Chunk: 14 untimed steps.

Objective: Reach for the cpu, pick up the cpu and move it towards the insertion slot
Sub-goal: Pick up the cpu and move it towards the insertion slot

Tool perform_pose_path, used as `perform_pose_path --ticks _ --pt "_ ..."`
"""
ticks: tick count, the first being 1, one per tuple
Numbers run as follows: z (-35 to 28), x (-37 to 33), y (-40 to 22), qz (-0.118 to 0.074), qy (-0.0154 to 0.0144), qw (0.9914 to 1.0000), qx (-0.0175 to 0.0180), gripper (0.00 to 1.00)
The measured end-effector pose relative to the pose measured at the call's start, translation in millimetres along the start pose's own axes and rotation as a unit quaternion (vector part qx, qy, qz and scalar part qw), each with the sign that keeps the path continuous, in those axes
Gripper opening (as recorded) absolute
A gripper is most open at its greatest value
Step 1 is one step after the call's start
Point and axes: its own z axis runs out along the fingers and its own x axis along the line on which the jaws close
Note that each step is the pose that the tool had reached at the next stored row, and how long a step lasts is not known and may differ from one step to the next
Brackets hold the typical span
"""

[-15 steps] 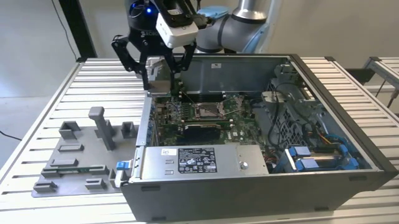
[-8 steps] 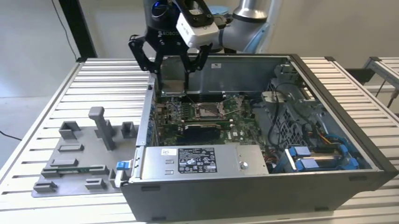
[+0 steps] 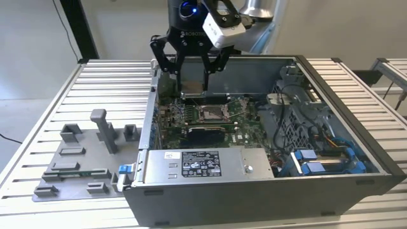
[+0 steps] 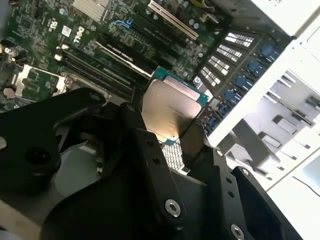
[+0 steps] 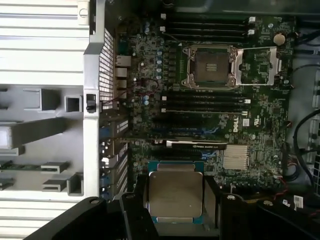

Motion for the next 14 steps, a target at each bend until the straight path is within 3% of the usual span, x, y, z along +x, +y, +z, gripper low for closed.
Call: perform_pose_path --ticks 9,14 --pt "-0.1 -35.8 4.0 0.0 0.0 1.0 0.0001 0.0" --pt "-0.2 -47.2 11.9 0.001 0.0 1.0 0.0011 0.0"
